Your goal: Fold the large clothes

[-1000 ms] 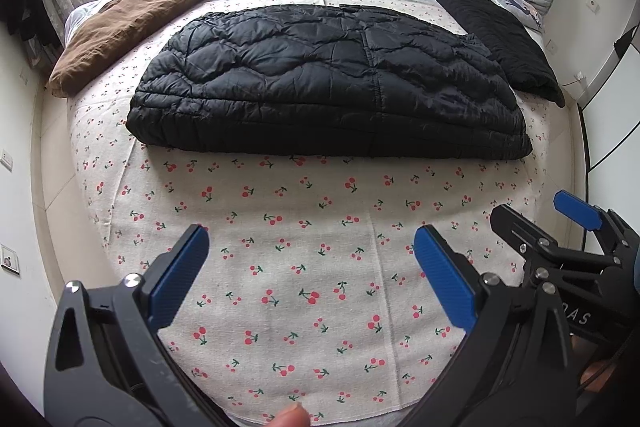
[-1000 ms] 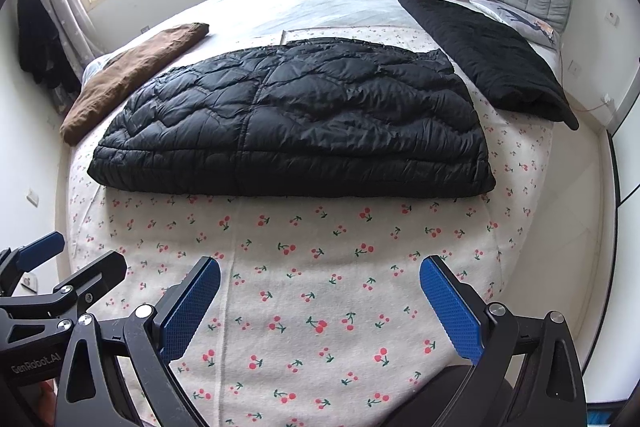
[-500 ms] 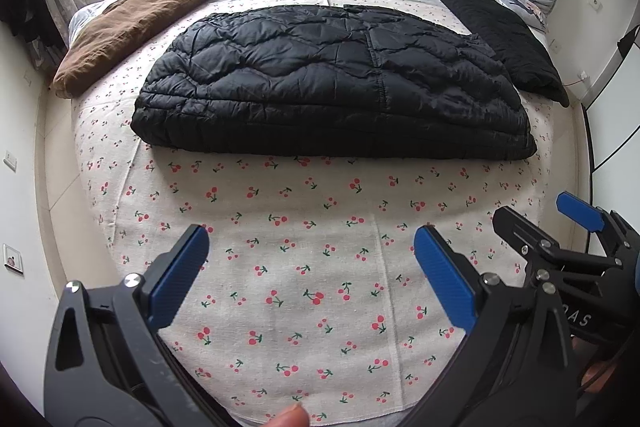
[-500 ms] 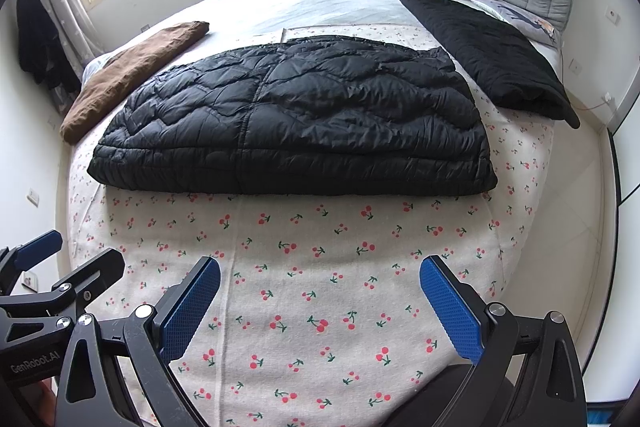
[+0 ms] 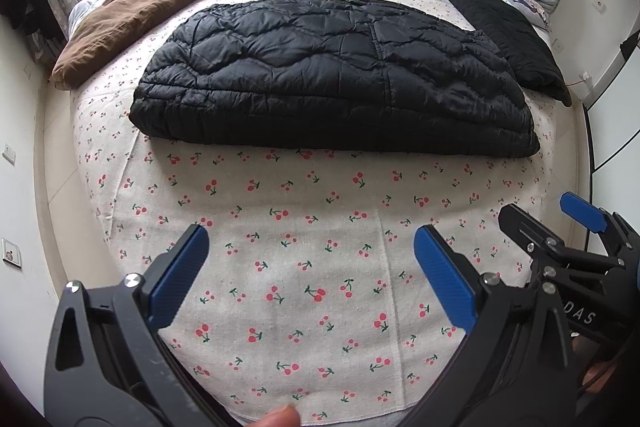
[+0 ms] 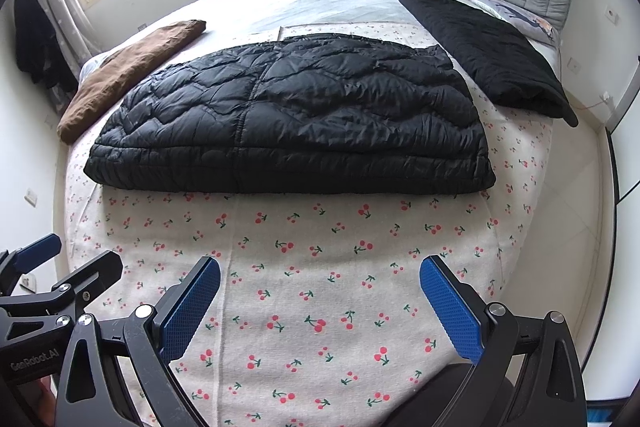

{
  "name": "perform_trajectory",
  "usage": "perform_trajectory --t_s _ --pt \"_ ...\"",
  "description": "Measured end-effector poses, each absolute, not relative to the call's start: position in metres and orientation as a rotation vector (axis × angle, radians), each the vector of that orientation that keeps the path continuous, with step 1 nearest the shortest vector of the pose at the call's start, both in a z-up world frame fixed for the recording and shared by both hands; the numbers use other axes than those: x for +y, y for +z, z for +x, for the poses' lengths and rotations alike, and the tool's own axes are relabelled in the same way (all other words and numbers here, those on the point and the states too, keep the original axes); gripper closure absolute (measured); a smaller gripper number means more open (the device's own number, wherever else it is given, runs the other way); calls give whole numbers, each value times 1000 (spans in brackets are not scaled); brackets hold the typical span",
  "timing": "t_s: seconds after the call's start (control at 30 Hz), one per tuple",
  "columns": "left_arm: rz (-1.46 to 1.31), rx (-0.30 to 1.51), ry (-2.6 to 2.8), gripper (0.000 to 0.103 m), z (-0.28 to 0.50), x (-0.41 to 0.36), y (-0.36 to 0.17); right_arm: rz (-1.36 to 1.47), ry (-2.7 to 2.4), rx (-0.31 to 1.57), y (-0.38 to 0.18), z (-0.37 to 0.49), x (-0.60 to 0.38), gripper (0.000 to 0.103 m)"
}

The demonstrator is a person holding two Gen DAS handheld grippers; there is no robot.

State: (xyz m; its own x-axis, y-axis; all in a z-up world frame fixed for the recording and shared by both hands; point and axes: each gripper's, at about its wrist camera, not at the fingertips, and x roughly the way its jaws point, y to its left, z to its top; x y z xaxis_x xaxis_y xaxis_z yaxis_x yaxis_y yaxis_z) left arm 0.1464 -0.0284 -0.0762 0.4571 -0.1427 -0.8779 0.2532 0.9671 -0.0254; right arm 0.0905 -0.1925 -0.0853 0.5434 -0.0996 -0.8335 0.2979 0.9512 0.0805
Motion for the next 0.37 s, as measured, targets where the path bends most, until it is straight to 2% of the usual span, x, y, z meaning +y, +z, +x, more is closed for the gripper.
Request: perform_trajectory --t_s 0.37 --pt "84 1089 -189 1 158 -25 -99 236 -250 983 -101 101 -193 2"
